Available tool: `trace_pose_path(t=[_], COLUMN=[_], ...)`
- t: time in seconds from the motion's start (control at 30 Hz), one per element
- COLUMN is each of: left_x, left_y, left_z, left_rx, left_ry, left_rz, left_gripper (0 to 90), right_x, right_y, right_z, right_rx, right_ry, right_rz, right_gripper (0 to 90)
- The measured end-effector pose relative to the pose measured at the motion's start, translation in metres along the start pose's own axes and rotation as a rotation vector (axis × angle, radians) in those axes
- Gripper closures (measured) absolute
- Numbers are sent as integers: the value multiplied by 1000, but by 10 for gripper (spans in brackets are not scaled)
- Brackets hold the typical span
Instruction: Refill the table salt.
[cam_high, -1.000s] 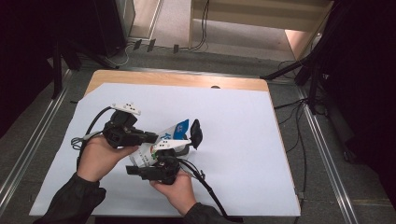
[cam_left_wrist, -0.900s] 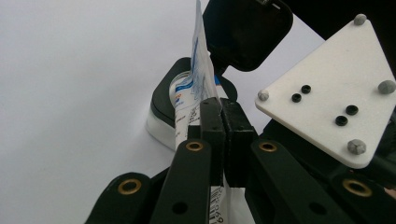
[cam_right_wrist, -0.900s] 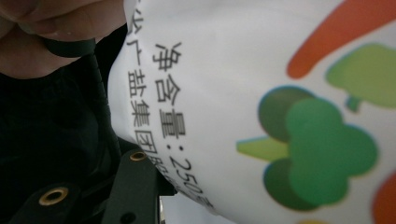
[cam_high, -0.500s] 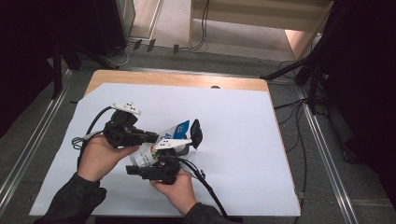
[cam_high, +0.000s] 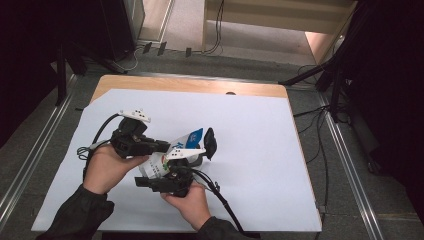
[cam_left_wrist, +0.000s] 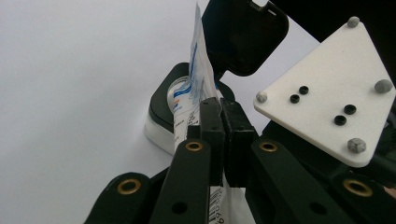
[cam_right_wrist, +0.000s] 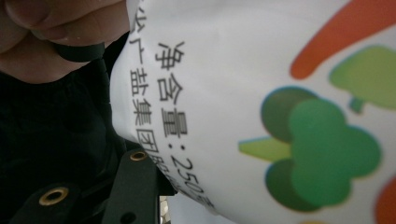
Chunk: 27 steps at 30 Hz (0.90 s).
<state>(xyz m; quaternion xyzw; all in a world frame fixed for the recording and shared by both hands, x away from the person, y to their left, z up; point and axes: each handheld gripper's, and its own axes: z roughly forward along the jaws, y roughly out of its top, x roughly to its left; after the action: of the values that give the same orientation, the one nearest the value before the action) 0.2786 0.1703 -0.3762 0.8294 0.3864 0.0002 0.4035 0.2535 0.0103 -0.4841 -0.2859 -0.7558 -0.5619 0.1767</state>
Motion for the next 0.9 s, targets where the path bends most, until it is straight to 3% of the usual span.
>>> trace_pose_path(t=[0.7,0.9], left_x=[0,-1], left_y=[1,1], left_z=[3,4], left_rx=[15,10], left_ry=[2,4], left_rz=[11,14], left_gripper=[900,900], right_x=[0,0], right_y=[-3,-2], right_z=[3,1], right_rx=[25,18], right_ry=[-39,-35], right_rz=[-59,-41], right_gripper=[570,619])
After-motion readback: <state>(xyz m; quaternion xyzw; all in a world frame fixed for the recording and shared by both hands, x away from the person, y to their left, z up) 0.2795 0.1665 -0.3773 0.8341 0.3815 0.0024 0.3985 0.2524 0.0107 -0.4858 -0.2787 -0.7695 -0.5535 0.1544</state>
